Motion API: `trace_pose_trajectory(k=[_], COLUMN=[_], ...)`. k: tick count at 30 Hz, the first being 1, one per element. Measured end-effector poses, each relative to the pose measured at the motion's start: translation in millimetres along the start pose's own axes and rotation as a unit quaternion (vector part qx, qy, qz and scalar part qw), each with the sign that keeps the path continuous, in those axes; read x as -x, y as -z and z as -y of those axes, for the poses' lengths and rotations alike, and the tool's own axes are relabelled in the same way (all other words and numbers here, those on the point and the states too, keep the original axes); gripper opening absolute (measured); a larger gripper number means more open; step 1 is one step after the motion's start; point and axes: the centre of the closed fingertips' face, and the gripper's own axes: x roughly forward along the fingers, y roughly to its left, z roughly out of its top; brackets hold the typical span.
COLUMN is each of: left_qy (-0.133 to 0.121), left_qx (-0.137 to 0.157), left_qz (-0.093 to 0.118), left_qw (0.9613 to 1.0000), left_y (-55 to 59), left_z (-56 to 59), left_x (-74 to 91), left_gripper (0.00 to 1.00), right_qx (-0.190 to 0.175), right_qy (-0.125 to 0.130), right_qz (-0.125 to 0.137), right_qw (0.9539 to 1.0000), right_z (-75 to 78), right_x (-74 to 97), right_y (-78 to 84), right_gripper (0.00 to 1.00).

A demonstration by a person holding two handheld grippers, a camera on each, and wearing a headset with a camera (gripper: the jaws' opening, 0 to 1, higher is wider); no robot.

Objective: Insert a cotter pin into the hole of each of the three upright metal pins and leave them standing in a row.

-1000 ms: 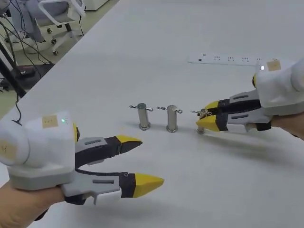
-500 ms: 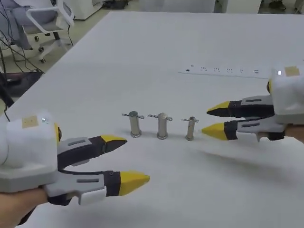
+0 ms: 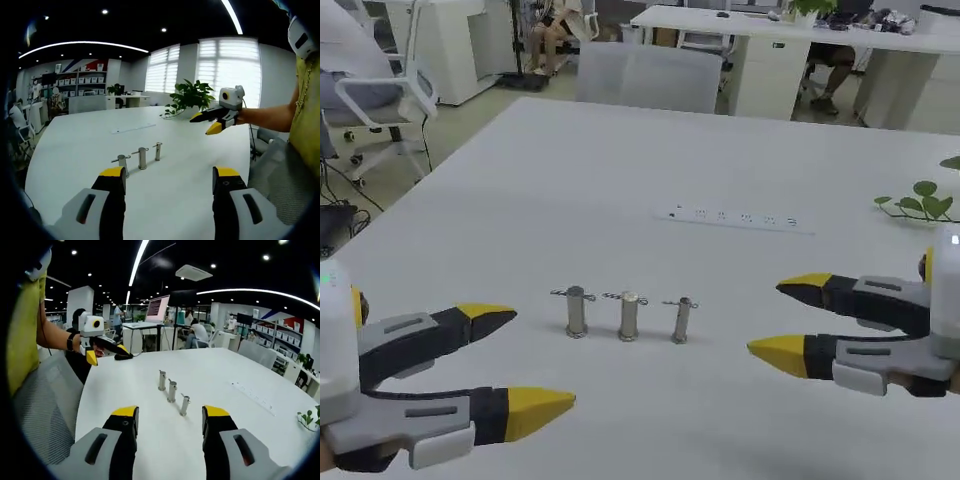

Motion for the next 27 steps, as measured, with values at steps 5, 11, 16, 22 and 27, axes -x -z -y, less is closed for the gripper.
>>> trace_pose_trajectory(k=[5,11,16,22,27], left_qy=[-0.011,-0.016,-0.043,-0.046,-0.048], left_qx=[-0.008,-0.013,-0.023,-0.014,-0.013], left_qz=[-0.009,-0.003,-0.032,-0.045,-0.057], left_qw=[0.9999,0.9998,0.9983,0.9978,0.9971], left_y=[3.5,-1.0,6.9,18.6,27.8], left_z=[3.3,5.4,0.7,2.3,-0.3], left_x=[11.5,16.2,14.8,17.5,23.0], left_gripper=[0.79,0.94,1.00,1.00,1.00], right_qx=[-0.029,-0.060,-0.083,-0.088,-0.087], right_qy=[0.020,0.045,0.072,0.079,0.086], right_qz=[-0.003,-0.014,-0.019,-0.016,-0.011], right_qw=[0.9994,0.9971,0.9938,0.9928,0.9925], right_z=[-14.3,-26.3,-25.9,-31.8,-30.5], right_x=[10.2,19.3,32.2,37.1,36.2], right_y=[5.1,17.4,29.9,31.7,28.6], right_gripper=[0.65,0.82,0.93,0.95,0.95])
